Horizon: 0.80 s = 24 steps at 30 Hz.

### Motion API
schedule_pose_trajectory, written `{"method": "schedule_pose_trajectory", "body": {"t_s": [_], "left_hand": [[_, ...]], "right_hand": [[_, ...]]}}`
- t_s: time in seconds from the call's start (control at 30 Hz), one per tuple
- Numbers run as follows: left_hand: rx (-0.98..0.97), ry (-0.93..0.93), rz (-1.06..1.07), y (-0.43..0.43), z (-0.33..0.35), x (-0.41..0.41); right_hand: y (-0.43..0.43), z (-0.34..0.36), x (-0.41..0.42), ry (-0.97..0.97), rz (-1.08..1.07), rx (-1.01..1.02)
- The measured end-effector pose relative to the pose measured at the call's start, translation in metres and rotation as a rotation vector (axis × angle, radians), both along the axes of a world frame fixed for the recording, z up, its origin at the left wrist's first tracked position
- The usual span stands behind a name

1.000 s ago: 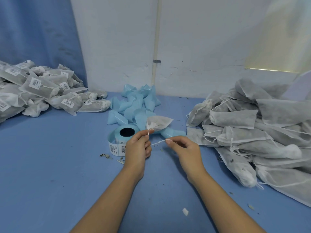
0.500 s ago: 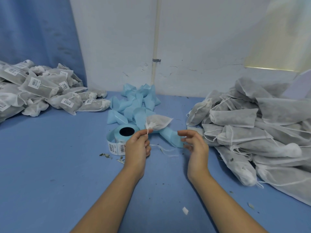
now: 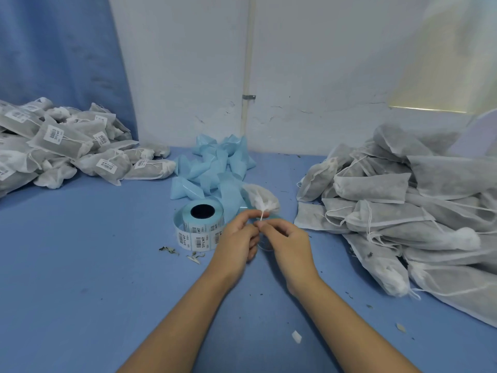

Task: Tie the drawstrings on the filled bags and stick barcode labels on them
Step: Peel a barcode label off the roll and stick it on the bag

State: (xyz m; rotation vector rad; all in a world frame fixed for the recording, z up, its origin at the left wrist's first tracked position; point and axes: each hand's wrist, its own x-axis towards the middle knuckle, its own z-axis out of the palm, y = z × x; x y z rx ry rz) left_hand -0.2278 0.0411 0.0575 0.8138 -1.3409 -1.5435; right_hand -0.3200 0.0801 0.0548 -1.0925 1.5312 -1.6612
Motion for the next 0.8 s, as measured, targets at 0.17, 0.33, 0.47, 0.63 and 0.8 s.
{"method": "schedule_pose_trajectory", "body": {"t_s": [0.17, 0.33, 0.47, 0.63, 0.8], "left_hand": [[0.045, -0.094, -0.086, 0.002, 0.004, -0.003], [0.1, -0.116, -0.082, -0.002, 0.006, -0.002], [0.079, -0.131, -0.061, -0.004, 0.001, -0.002], [-0.391, -0.434, 0.193, -0.001, -0.012, 0.0], [-0.665, -0.805, 0.34, 0.002, -0.014, 0.001]], "right_hand": [[0.001, 0.008, -0.002, -0.24, -0.023, 0.065], [-0.003, 0.019, -0.001, -0.379, -0.089, 0.145], [-0.004, 0.021, 0.002, -0.671, -0.011, 0.158], [-0.004, 0.02, -0.009, -0.628, -0.021, 0.104], [-0.002, 0.006, -0.02, 0.128, -0.202, 0.051]]}}
